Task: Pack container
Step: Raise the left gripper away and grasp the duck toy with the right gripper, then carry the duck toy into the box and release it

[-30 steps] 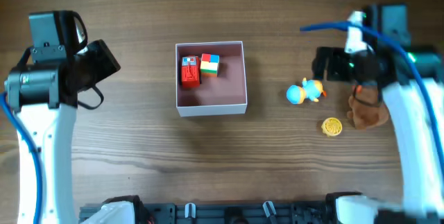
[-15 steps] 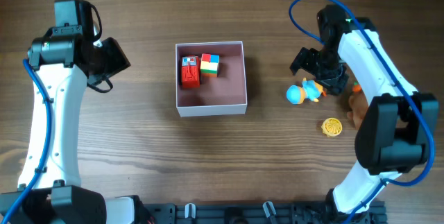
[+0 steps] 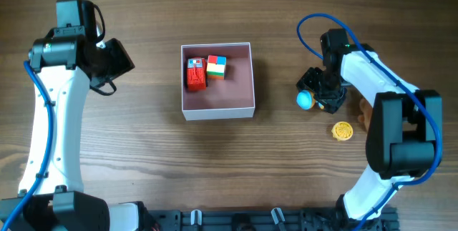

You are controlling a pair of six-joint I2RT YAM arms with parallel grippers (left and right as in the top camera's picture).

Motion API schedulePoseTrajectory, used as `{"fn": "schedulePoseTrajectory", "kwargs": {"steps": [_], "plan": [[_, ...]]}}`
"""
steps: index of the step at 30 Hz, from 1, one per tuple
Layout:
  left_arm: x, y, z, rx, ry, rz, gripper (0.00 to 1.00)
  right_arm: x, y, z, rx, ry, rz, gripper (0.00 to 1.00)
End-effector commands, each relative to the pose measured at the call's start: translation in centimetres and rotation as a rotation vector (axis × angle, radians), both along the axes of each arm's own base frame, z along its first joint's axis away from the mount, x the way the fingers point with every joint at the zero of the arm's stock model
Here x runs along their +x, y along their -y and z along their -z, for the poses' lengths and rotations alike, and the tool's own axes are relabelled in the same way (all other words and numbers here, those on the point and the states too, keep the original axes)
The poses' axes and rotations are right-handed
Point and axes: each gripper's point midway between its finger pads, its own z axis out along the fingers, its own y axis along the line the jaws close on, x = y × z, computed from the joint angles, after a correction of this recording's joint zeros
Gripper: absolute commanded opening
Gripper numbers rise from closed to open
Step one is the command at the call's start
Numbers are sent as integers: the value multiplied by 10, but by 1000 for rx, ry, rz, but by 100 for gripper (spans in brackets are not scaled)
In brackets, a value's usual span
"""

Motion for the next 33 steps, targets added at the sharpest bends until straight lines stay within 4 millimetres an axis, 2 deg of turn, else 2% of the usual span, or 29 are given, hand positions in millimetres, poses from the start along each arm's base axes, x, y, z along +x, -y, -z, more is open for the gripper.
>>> {"fn": "schedulePoseTrajectory", "kwargs": {"steps": [1,2,5,6,8,10,11,14,15,16,17,18,19,20,21,23,25,27,30,33], "plan": [[-1,0,4,-16,-10,-14,55,-6,-3,7,15,-23,-18,57],[-1,0,4,-16,-10,-14,55,-6,-3,7,15,-23,-20,52],[-1,0,4,-17,-10,-14,55,-5,-3,7,17,-15,-70,12],[-1,0,4,-16,-10,-14,56,-5,-3,7,16,-13,-75,4],[-1,0,4,-17,-11,-14,56,-2,-2,6,15,0,-124,4],[-1,0,4,-17,-11,-14,57,11,-1,-9,1,59,-226,4],[-1,0,4,-16,-11,-14,56,19,0,-23,-10,104,-270,4],[-1,0,4,-17,-11,-14,56,47,-13,-93,-43,298,-445,4],[-1,0,4,-17,-11,-14,56,57,-29,-135,-71,420,-552,4],[-1,0,4,-17,-11,-14,56,60,-42,-161,-88,496,-611,4],[-1,0,4,-17,-11,-14,56,61,-64,-201,-141,606,-689,4],[-1,0,4,-17,-11,-14,57,59,-84,-229,-201,688,-734,4],[-1,0,4,-17,-11,-14,56,56,-107,-244,-225,750,-780,4],[-1,0,4,-17,-11,-14,56,51,-127,-249,-221,781,-819,4],[-1,0,4,-17,-11,-14,56,45,-156,-247,-194,804,-876,4],[-1,0,4,-17,-11,-14,56,42,-183,-237,-160,805,-902,4],[-1,0,4,-17,-11,-14,56,45,-205,-216,-144,780,-940,4],[-1,0,4,-17,-11,-14,56,51,-213,-188,-143,725,-954,4],[-1,0,4,-17,-11,-14,56,60,-219,-133,-146,614,-971,4],[-1,0,4,-17,-11,-14,56,57,-225,-97,-101,531,-957,5]]}}
